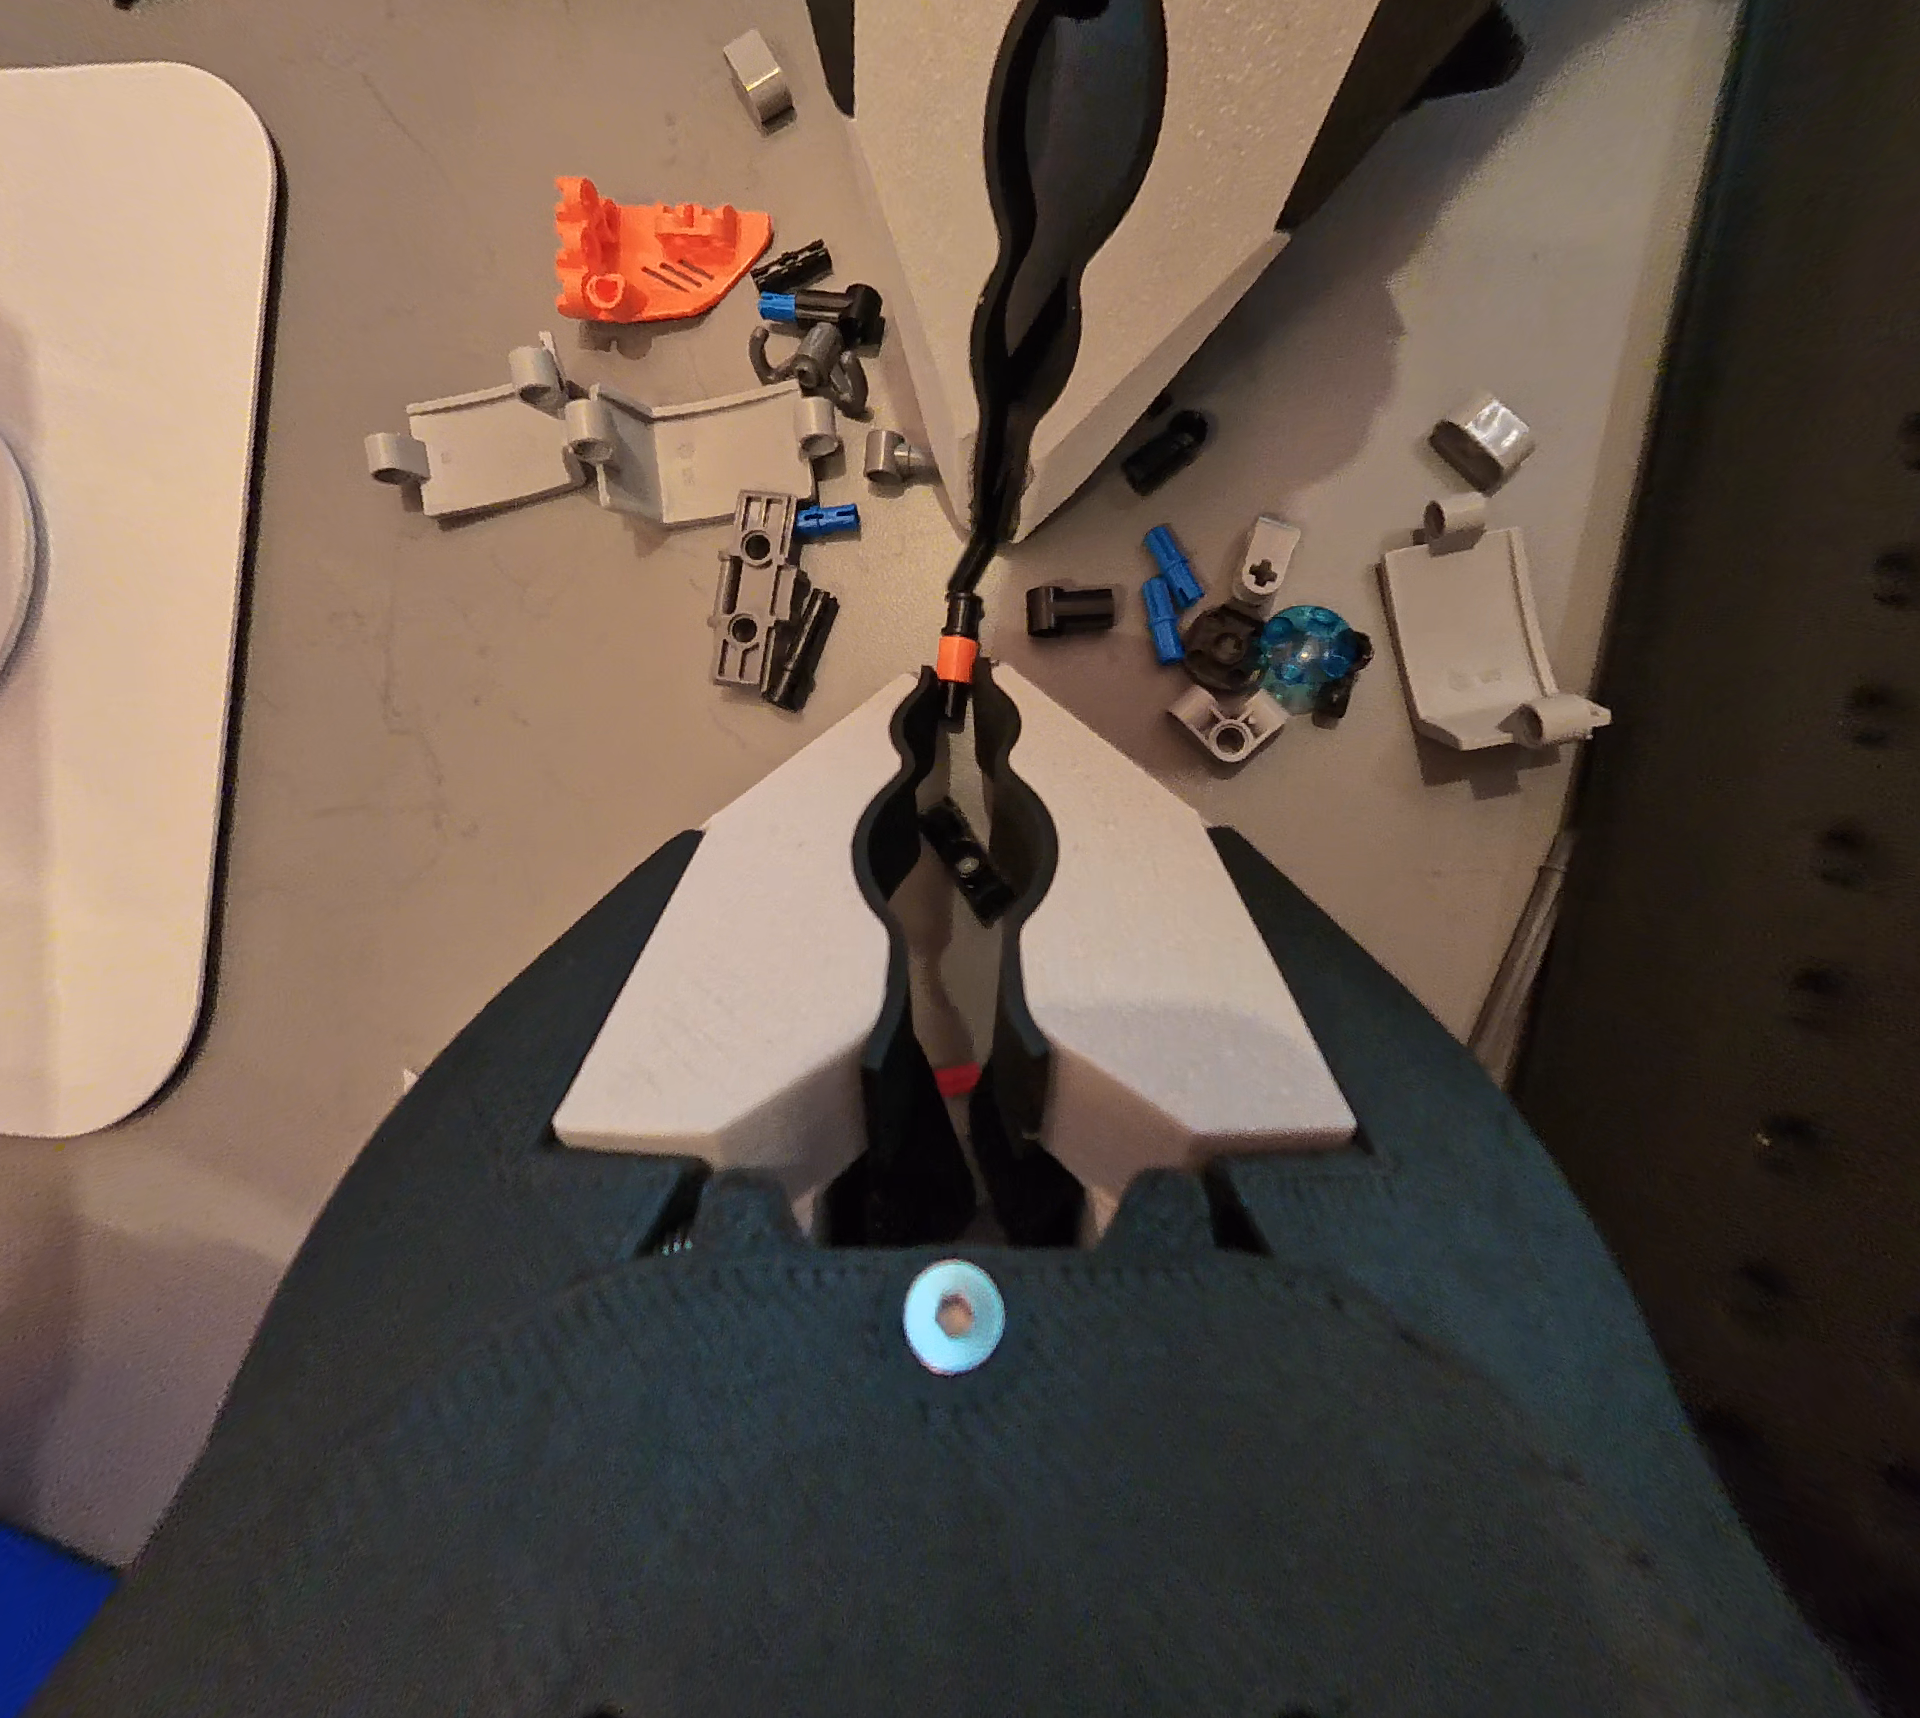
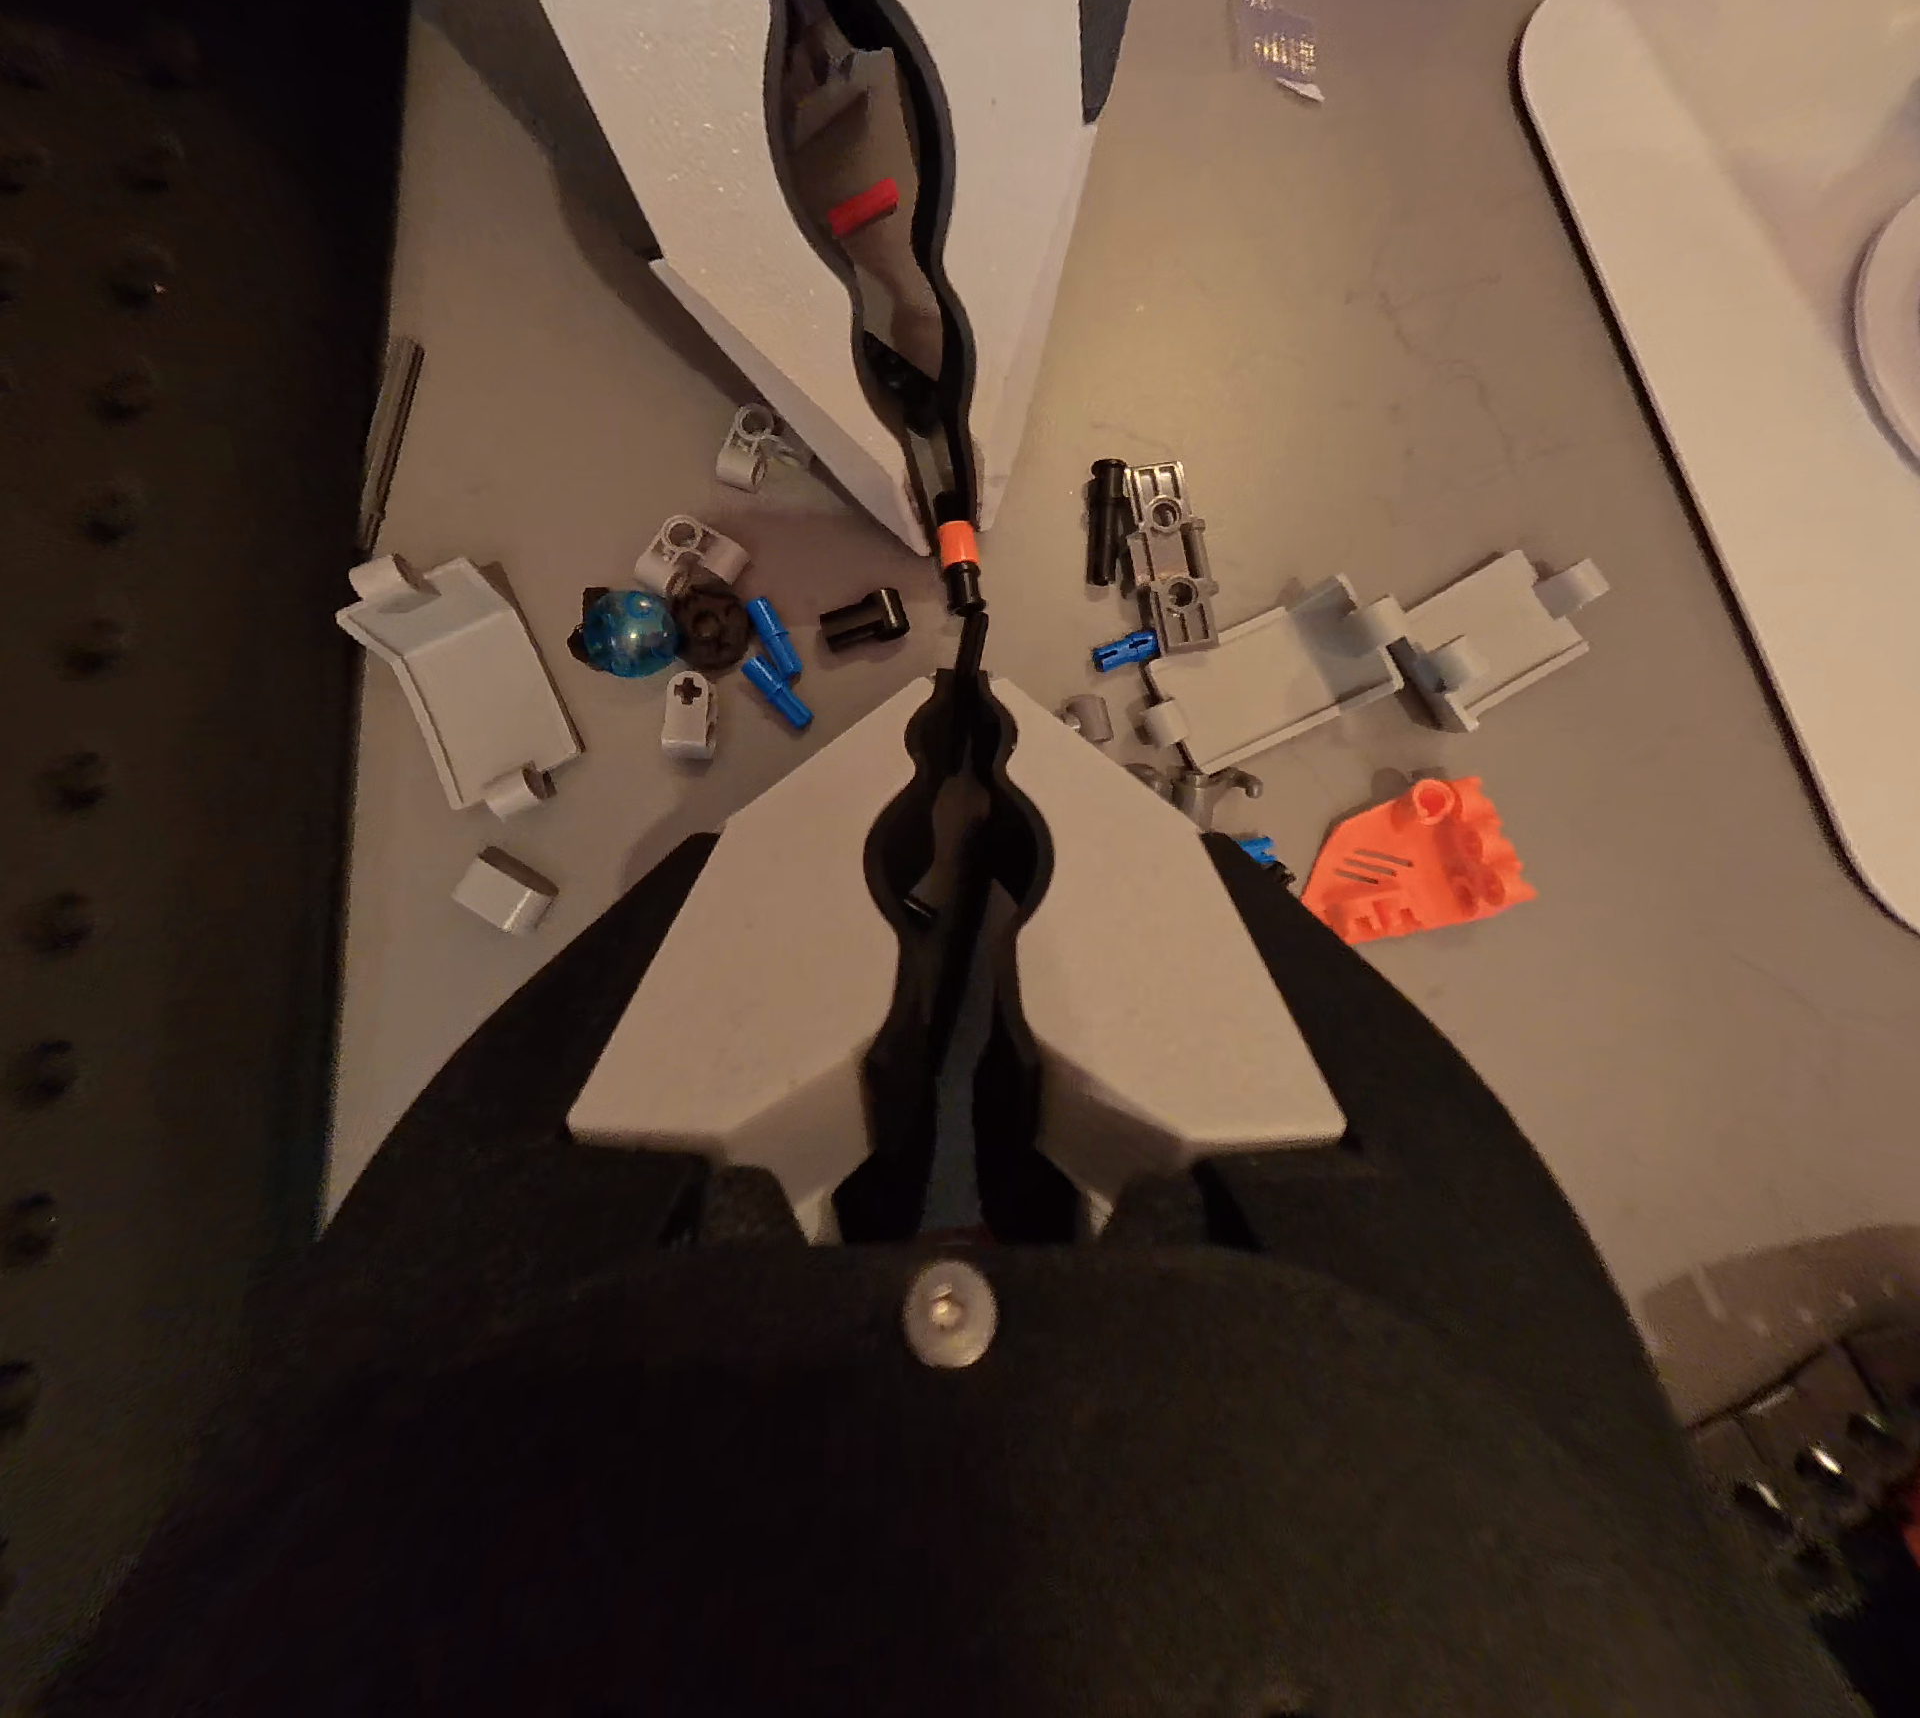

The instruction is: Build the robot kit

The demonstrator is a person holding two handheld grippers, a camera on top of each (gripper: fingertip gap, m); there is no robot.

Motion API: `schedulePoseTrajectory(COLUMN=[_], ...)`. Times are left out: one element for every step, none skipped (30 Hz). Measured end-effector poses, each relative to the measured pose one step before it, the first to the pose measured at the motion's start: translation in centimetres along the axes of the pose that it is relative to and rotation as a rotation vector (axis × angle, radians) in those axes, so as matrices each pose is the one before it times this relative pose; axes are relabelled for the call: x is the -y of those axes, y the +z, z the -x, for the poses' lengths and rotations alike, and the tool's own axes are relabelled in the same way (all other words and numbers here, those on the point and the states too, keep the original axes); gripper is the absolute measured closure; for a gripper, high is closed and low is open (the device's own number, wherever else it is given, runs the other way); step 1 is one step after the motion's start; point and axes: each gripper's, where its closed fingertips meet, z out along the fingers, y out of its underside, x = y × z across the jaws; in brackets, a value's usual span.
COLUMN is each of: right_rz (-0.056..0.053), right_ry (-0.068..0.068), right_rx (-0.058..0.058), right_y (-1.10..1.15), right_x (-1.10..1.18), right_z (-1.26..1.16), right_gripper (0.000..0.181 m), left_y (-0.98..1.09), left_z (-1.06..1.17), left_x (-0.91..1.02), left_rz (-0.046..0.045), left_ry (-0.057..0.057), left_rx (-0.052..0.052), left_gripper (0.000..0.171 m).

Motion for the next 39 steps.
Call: schedulePoseTrajectory(right_rz=[-0.0107, -0.0086, -0.0008, -0.0003, -0.0020, 0.0000, -0.0007, -0.0008, -0.0004, -0.0004, -0.0054, -0.0055, 0.0022, 0.0004, -0.0002, 0.0003, -0.0003, -0.0002, -0.0002, 0.0013, 0.0023, 0.0011, 0.0008, 0.0030, 0.0033, 0.0011, 0.0013, 0.0009, 0.0026, 0.0047, 0.0020, 0.0016, -0.0004, -0.0040, -0.0057, 0.0005, 0.0037, -0.0038, -0.0042], right_ry=[0.0097, -0.0058, -0.0133, -0.0135, -0.0054, -0.0024, -0.0022, -0.0095, -0.0091, -0.0037, -0.0079, -0.0072, -0.0079, -0.0132, -0.0055, -0.0031, -0.0086, -0.0062, -0.0048, -0.0056, -0.0135, -0.0101, -0.0062, -0.0096, -0.0076, -0.0059, -0.0046, -0.0058, 0.0007, 0.0006, -0.0022, 0.0045, 0.0028, 0.0119, 0.0005, 0.0001, -0.0014, -0.0005, 0.0030], right_rx=[0.0140, 0.0048, -0.0015, -0.0030, -0.0010, -0.0007, -0.0005, -0.0070, -0.0040, 0.0053, 0.0050, -0.0014, -0.0017, -0.0025, -0.0014, 0.0013, 0.0010, 0.0026, 0.0039, 0.0036, 0.0034, 0.0056, 0.0089, 0.0092, 0.0115, 0.0133, 0.0122, 0.0108, 0.0119, 0.0085, 0.0003, -0.0008, -0.0001, 0.0007, -0.0037, -0.0014, 0.0009, 0.0023, 0.0024], right_y=[-0.005, -0.014, -0.014, 0.000, 0.001, 0.005, -0.003, -0.011, -0.002, -0.004, -0.038, -0.031, 0.020, 0.019, -0.008, 0.008, -0.009, -0.016, 0.002, 0.006, -0.005, -0.003, -0.002, -0.006, -0.013, -0.001, -0.011, 0.017, 0.011, 0.007, 0.026, 0.037, -0.003, 0.016, 0.042, 0.031, 0.034, 0.062, 0.038], right_x=[-0.003, -0.001, -0.004, 0.010, 0.004, 0.006, 0.002, 0.002, 0.011, 0.005, 0.080, 0.091, -0.022, -0.001, -0.009, -0.004, 0.008, -0.010, 0.002, -0.004, 0.009, -0.007, -0.001, -0.017, -0.004, -0.016, -0.027, -0.002, 0.000, 0.004, 0.025, 0.017, -0.005, 0.016, 0.026, 0.031, 0.026, 0.071, 0.031], right_z=[0.062, 0.010, 0.014, 0.025, 0.006, -0.006, -0.014, -0.075, -0.009, 0.108, 0.117, 0.054, 0.055, 0.066, 0.032, 0.028, 0.053, 0.022, 0.010, 0.001, 0.042, 0.027, 0.030, 0.030, 0.033, 0.014, -0.003, 0.019, -0.004, -0.016, -0.068, -0.085, -0.011, -0.004, -0.023, -0.012, -0.015, -0.023, -0.013], right_gripper=[0.181, 0.181, 0.181, 0.181, 0.181, 0.181, 0.181, 0.181, 0.181, 0.181, 0.181, 0.181, 0.181, 0.181, 0.181, 0.181, 0.181, 0.181, 0.181, 0.181, 0.181, 0.181, 0.181, 0.181, 0.181, 0.181, 0.181, 0.181, 0.181, 0.181, 0.181, 0.181, 0.181, 0.181, 0.181, 0.181, 0.181, 0.181, 0.181], left_y=[0.024, 0.026, -0.002, -0.001, -0.002, -0.006, -0.021, -0.012, -0.003, 0.006, -0.003, -0.005, 0.009, -0.008, -0.007, -0.008, 0.008, 0.022, -0.005, 0.008, 0.014, 0.013, 0.009, 0.007, 0.002, 0.012, 0.017, 0.023, 0.016, 0.005, 0.032, 0.053, 0.015, 0.009, 0.013, 0.008, 0.006, 0.016, 0.013], left_z=[0.134, 0.013, -0.006, 0.005, -0.010, -0.012, -0.064, -0.139, -0.029, 0.003, -0.007, -0.052, -0.039, -0.049, -0.048, -0.050, 0.001, -0.022, 0.007, -0.001, 0.024, -0.008, 0.014, 0.000, -0.007, 0.007, 0.027, 0.017, 0.016, 0.021, 0.057, 0.024, -0.009, -0.004, -0.015, -0.013, -0.005, -0.033, -0.018], left_x=[0.007, 0.018, 0.001, -0.011, 0.002, -0.019, -0.022, 0.014, -0.010, -0.008, -0.018, 0.017, 0.003, -0.010, -0.006, 0.004, 0.015, 0.021, -0.002, 0.016, 0.013, 0.014, 0.006, 0.021, 0.007, 0.020, 0.015, 0.047, 0.014, 0.019, 0.055, 0.100, 0.016, 0.004, 0.028, -0.002, 0.014, 0.047, 0.029], left_rz=[0.00289, -0.00095, -0.00019, 0.00298, 0.00465, 0.00401, 0.00467, 0.00526, 0.00799, 0.00758, 0.00598, 0.00381, 0.00405, 0.00542, 0.00522, 0.00430, 0.00258, 0.00179, 0.00310, 0.00307, 0.00224, 0.00265, 0.00152, 0.00262, 0.00602, 0.00759, 0.00636, 0.00500, 0.00503, 0.00370, 0.00102, -0.00341, -0.00520, -0.00495, -0.00120, 0.00059, 0.00166, 0.00264, 0.00690], left_ry=[-0.0021, 0.0006, 0.0054, 0.0042, 0.0041, 0.0068, 0.0097, 0.0102, 0.0084, 0.0029, 0.0024, 0.0001, 0.0001, -0.0013, -0.0015, 0.0031, 0.0030, 0.0001, 0.0060, 0.0007, 0.0028, 0.0067, 0.0045, 0.0049, 0.0079, 0.0043, 0.0101, 0.0067, 0.0038, -0.0031, 0.0061, 0.0006, -0.0037, -0.0039, 0.0022, 0.0007, 0.0050, 0.0040, -0.0012], left_rx=[0.0050, -0.0013, -0.0017, 0.0001, 0.0009, -0.0009, -0.0054, -0.0079, -0.0025, -0.0032, -0.0055, -0.0106, -0.0096, -0.0111, -0.0116, -0.0099, -0.0075, -0.0084, -0.0059, -0.0066, -0.0038, -0.0037, -0.0061, -0.0066, -0.0057, -0.0065, -0.0045, -0.0071, -0.0108, -0.0128, -0.0027, 0.0006, 0.0006, 0.0046, 0.0100, 0.0080, 0.0057, -0.0002, -0.0044], left_gripper=[0.168, 0.168, 0.168, 0.168, 0.168, 0.168, 0.168, 0.168, 0.168, 0.168, 0.168, 0.168, 0.168, 0.168, 0.168, 0.168, 0.168, 0.168, 0.168, 0.168, 0.168, 0.168, 0.168, 0.168, 0.168, 0.168, 0.168, 0.168, 0.168, 0.168, 0.168, 0.169, 0.168, 0.168, 0.169, 0.168, 0.169, 0.169, 0.169])
